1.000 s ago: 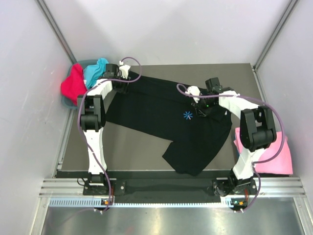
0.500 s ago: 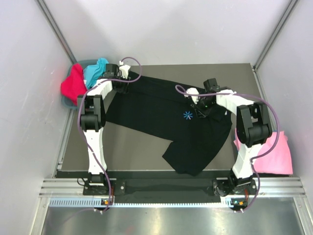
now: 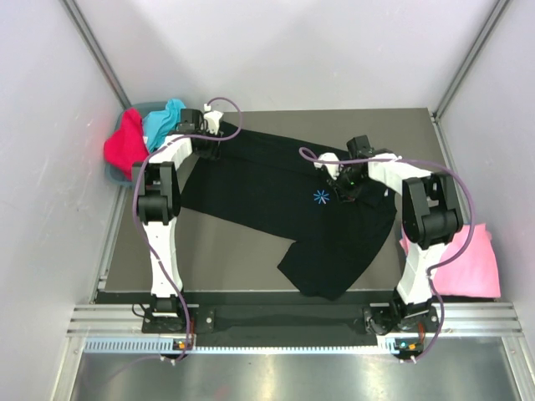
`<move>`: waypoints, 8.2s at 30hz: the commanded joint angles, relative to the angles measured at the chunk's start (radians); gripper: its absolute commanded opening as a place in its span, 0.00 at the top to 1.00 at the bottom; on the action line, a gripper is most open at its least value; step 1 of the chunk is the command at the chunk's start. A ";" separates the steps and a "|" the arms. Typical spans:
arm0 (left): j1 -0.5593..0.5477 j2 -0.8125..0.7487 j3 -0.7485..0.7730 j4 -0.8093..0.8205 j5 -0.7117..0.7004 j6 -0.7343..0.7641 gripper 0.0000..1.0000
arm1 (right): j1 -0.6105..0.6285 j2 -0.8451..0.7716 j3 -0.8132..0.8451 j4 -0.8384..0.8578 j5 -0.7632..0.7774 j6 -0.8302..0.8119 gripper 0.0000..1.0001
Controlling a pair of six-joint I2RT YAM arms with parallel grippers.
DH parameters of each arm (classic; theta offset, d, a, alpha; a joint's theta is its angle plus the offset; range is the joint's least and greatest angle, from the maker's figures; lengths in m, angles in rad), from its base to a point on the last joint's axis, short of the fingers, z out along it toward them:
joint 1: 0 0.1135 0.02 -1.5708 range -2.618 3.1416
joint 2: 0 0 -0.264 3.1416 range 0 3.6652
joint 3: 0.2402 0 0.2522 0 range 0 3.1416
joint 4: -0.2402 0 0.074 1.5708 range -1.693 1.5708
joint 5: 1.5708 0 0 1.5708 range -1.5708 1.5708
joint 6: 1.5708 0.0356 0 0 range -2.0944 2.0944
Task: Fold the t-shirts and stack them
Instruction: Fold the tshirt
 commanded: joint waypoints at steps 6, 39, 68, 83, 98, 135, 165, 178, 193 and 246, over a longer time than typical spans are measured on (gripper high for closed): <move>0.011 -0.042 -0.001 0.028 0.008 0.005 0.51 | 0.030 -0.125 0.078 -0.041 0.027 0.041 1.00; 0.019 -0.062 -0.055 0.068 -0.006 -0.020 0.51 | -0.003 0.011 0.105 0.003 0.111 0.133 0.69; 0.046 -0.085 -0.093 0.102 0.030 0.021 0.51 | 0.151 -0.225 0.020 -0.095 0.183 0.153 0.97; 0.060 -0.125 -0.158 0.140 0.068 -0.008 0.51 | 0.277 -0.212 0.065 -0.098 0.225 0.194 0.90; 0.057 -0.102 -0.023 0.058 0.097 -0.032 0.51 | 0.005 -0.320 -0.019 -0.101 0.251 0.056 0.75; -0.020 -0.080 -0.061 0.039 -0.061 0.051 0.51 | -0.286 0.016 0.161 -0.273 -0.022 -0.008 0.71; 0.017 -0.083 -0.052 0.070 -0.036 0.044 0.51 | -0.073 -0.266 0.069 -0.547 -0.189 0.153 0.82; 0.017 -0.090 -0.049 0.065 -0.042 0.029 0.51 | -0.043 -0.035 0.405 -0.501 -0.149 0.056 0.85; 0.017 -0.114 -0.088 0.058 -0.084 0.061 0.51 | 0.076 0.038 0.250 -0.422 -0.169 -0.082 0.81; 0.059 -0.108 -0.087 0.084 -0.050 0.031 0.51 | 0.242 0.035 0.317 -0.333 -0.040 0.085 1.00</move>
